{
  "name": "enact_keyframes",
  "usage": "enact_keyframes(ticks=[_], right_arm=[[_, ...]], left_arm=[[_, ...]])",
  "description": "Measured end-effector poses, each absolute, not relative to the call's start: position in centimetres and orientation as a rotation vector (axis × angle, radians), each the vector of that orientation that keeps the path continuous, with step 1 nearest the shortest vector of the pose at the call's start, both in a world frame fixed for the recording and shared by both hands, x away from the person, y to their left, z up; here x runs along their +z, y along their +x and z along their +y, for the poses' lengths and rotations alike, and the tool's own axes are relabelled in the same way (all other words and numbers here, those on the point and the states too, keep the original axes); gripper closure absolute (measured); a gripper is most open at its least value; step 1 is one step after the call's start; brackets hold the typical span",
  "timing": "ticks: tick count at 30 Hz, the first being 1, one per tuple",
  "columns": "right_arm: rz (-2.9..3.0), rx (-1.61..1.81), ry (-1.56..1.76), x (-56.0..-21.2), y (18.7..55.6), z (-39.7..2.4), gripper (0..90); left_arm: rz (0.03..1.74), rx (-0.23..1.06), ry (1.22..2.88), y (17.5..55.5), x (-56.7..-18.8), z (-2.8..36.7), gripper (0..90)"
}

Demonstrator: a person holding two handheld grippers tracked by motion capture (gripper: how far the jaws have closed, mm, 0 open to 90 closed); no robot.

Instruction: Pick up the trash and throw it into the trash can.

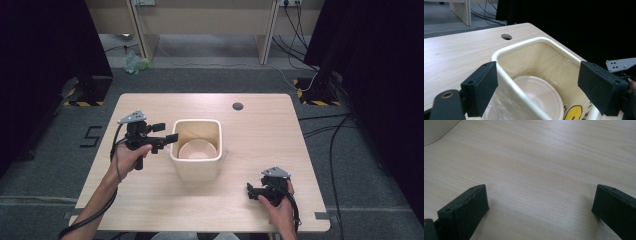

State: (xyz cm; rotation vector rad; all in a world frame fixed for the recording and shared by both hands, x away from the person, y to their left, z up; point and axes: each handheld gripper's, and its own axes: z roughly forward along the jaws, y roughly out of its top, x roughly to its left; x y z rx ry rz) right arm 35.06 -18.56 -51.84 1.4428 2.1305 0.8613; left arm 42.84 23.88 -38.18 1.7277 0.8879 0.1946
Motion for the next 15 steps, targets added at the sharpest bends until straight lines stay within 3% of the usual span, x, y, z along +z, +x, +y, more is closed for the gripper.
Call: enact_keyframes(ticks=[15], right_arm=[[2.131,0.861,1.443,-51.8,35.1,-18.6,0.5]], left_arm=[[0.922,0.211,1.716,41.7,-39.2,26.2,15.7]])
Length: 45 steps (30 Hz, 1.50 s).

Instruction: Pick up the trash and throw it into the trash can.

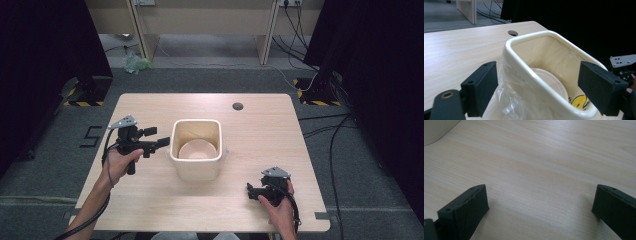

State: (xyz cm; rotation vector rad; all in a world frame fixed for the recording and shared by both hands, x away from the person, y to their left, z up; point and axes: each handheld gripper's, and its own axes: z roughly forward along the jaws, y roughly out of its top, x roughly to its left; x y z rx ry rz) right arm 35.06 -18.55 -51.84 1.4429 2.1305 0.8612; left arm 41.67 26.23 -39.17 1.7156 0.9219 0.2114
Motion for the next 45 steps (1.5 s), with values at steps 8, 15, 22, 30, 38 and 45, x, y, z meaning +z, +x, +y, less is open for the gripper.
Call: enact_keyframes(ticks=[8,15,22,30,38,45], right_arm=[[2.13,0.861,1.443,-51.8,35.1,-18.6,0.5],[2.13,0.861,1.443,-51.8,35.1,-18.6,0.5],[2.13,0.861,1.443,-51.8,35.1,-18.6,0.5],[2.13,0.861,1.443,-51.8,35.1,-18.6,0.5],[2.13,0.861,1.443,-51.8,35.1,-18.6,0.5],[2.131,0.861,1.443,-51.8,35.1,-18.6,0.5]], left_arm=[[0.946,0.227,1.7,40.7,-40.0,27.9,15.7],[0.959,0.249,1.719,39.9,-41.1,28.5,15.7],[0.97,0.254,1.736,39.4,-42.4,28.6,15.7],[0.994,0.265,1.737,38.7,-43.9,29.3,15.7],[1.02,0.246,1.754,38.0,-45.8,29.5,15.7],[1.045,0.262,1.783,37.4,-47.5,29.8,15.8]])
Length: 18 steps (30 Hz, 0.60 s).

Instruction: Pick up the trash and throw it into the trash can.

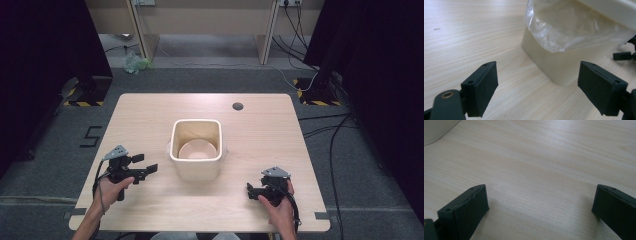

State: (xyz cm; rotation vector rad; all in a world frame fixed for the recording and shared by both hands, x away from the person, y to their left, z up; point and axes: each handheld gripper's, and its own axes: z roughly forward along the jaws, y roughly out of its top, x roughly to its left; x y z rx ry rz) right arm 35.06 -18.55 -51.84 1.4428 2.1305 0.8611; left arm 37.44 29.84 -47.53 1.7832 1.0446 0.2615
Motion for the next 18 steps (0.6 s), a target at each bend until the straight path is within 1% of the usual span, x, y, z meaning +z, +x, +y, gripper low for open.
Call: enact_keyframes(ticks=[12,18], right_arm=[[2.132,0.861,1.439,-51.8,35.1,-18.6,0.5],[2.13,0.861,1.443,-51.8,35.1,-18.6,0.5]], left_arm=[[1.042,0.279,1.86,36.1,-49.5,29.6,15.7],[1.035,0.321,1.929,35.4,-50.4,28.9,15.7]])
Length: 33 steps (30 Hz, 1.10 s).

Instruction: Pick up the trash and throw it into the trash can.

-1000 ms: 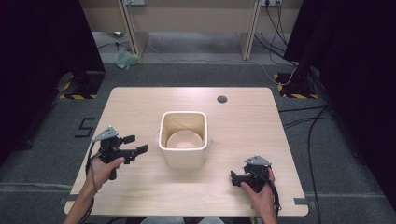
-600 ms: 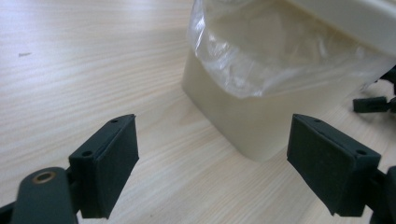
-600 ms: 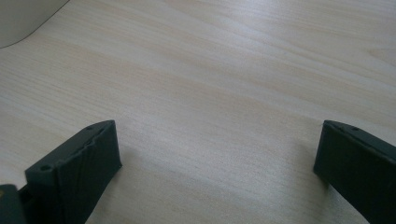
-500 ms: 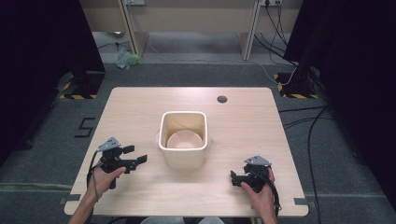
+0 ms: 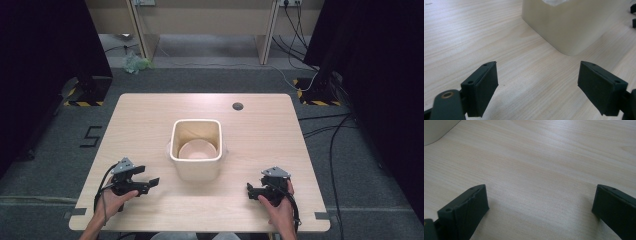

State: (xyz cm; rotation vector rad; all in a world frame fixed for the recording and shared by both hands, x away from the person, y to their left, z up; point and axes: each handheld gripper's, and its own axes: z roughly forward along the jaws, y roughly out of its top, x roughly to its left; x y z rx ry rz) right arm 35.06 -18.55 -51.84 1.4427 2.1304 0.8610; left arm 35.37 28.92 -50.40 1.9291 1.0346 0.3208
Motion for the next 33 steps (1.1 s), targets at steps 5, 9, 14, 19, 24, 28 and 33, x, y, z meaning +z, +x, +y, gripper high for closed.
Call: enact_keyframes(ticks=[5,9,14,19,24,28,33], right_arm=[[2.13,0.861,1.443,-51.8,35.1,-18.6,0.5],[2.13,0.861,1.443,-51.8,35.1,-18.6,0.5],[2.13,0.861,1.443,-51.8,35.1,-18.6,0.5],[2.13,0.861,1.443,-51.8,35.1,-18.6,0.5],[2.13,0.861,1.443,-51.8,35.1,-18.6,0.5],[2.13,0.861,1.443,-51.8,35.1,-18.6,0.5],[2.13,0.861,1.443,-51.8,35.1,-18.6,0.5]], left_arm=[[1.031,0.33,1.962,35.0,-50.9,28.6,15.7],[1.041,0.315,1.975,34.5,-51.3,28.7,15.7],[1.051,0.324,1.986,34.1,-51.6,29.0,15.7],[1.057,0.339,2.016,33.7,-52.1,29.1,15.7],[1.042,0.359,2.046,33.2,-52.4,29.0,15.5],[1.042,0.383,2.063,32.8,-52.4,28.9,15.4],[1.044,0.399,2.071,31.9,-52.4,28.6,15.2]])
